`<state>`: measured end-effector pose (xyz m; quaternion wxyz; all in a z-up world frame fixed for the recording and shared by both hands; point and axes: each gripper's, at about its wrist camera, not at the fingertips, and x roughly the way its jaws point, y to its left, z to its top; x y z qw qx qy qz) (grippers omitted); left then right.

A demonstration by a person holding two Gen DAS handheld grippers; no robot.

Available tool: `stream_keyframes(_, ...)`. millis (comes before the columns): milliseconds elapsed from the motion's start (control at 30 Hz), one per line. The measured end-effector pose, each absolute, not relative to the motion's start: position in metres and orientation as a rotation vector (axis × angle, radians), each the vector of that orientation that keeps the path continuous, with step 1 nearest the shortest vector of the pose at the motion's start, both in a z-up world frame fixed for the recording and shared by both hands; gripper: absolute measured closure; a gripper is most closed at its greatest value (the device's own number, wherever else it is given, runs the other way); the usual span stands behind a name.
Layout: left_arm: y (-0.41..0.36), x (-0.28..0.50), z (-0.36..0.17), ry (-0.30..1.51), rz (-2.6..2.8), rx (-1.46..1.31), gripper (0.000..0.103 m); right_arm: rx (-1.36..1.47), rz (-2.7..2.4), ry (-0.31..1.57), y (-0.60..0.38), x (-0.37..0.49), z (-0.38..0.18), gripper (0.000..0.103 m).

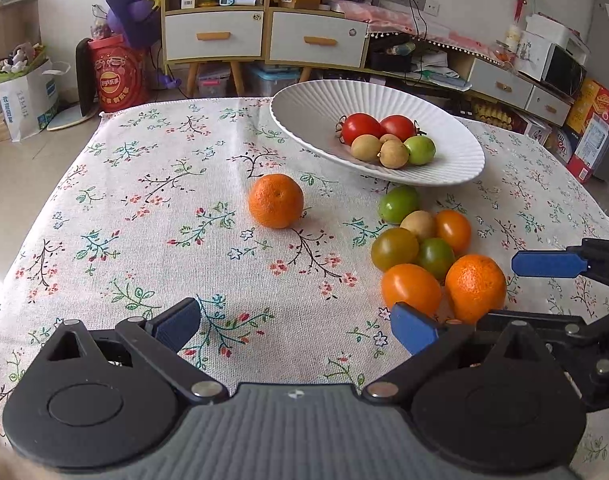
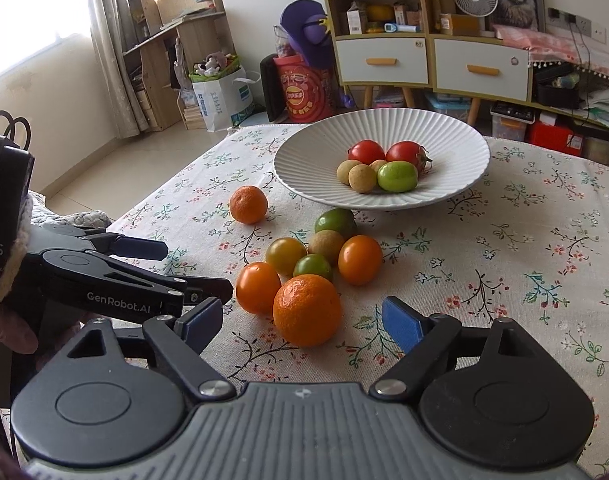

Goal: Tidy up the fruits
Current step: 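Grasp the large orange with the right gripper while the left gripper grasps an orange tomato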

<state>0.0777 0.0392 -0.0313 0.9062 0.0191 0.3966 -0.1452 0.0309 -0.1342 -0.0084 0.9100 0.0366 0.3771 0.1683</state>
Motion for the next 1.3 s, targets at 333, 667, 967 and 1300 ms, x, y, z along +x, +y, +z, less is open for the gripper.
stream_keyframes(333, 0.034, 0.074, -0.037, 0.796, -0.355, 0.108, 0.007, 0.091, 0.335, 0.807, -0.133, 0.035, -0.018, 0.046)
stream_keyframes(667, 0.024, 0.069, -0.037, 0.797, -0.376, 0.127, 0.009, 0.078, 0.305, 0.809, -0.133, 0.034, -0.013, 0.066)
stream_keyframes(967, 0.011, 0.069, -0.032, 0.801, -0.423, 0.091, 0.023, 0.111, 0.265, 0.803, -0.149, 0.035, -0.008, 0.067)
stream_keyframes(1300, -0.01, 0.074, -0.03, 0.799, -0.457, 0.061, 0.042, 0.119, 0.248, 0.82, -0.158, 0.036, -0.011, 0.067)
